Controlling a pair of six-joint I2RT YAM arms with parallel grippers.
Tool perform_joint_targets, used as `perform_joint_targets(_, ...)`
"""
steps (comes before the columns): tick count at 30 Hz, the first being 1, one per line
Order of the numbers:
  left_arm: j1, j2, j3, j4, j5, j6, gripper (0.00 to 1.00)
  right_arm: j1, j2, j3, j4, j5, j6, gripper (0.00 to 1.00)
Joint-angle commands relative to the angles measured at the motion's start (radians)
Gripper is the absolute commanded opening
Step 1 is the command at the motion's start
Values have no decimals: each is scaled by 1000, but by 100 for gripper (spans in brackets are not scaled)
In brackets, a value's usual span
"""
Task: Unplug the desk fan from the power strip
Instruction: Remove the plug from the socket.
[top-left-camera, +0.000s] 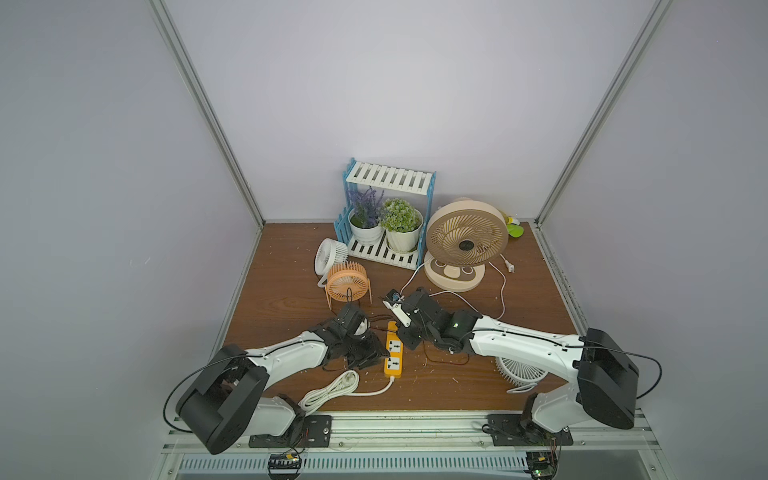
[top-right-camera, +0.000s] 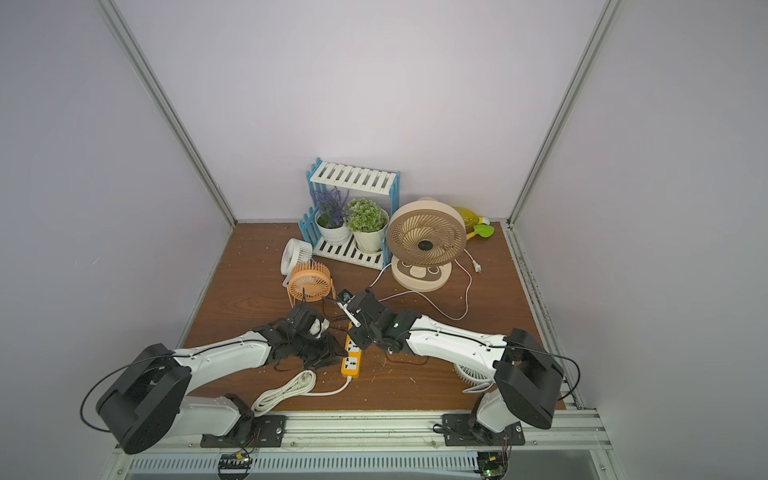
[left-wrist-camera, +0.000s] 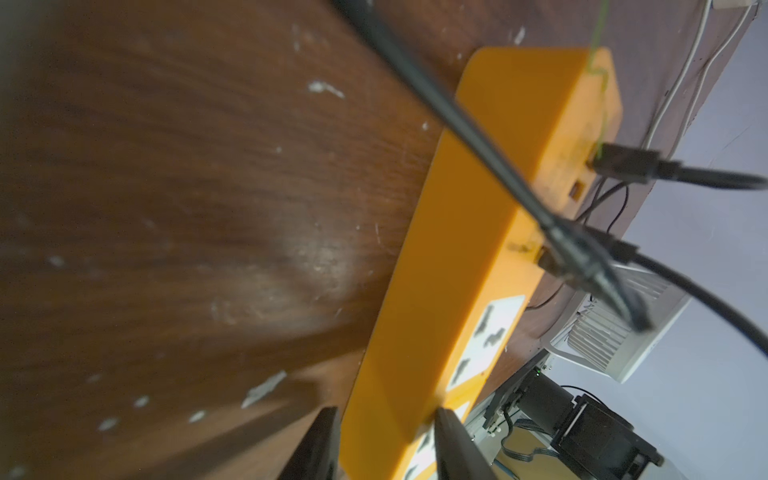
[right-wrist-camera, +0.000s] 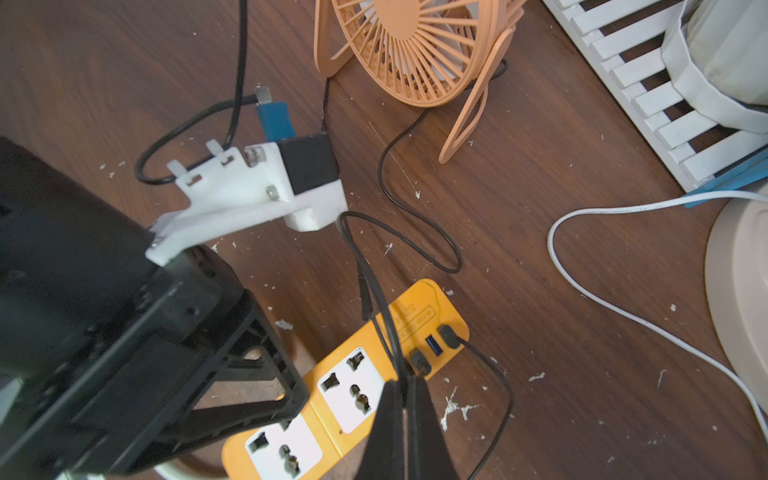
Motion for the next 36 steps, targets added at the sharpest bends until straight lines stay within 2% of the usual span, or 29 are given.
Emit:
perform_joint_targets(1, 7, 27, 24, -83, -21, 36, 39, 8, 10, 25, -2, 26, 5, 0)
perform_joint_targets(23, -15, 74, 80, -203, -49, 92, 38, 9, -2, 73, -3, 40, -3, 0)
perform_joint_targets(31, -17, 48, 89, -224, -74, 105, 39, 8, -19, 88, -5, 67, 2, 0)
perform_joint_targets(36, -17, -17, 93, -237, -114, 99, 41, 7, -39, 128, -1, 128, 12, 0)
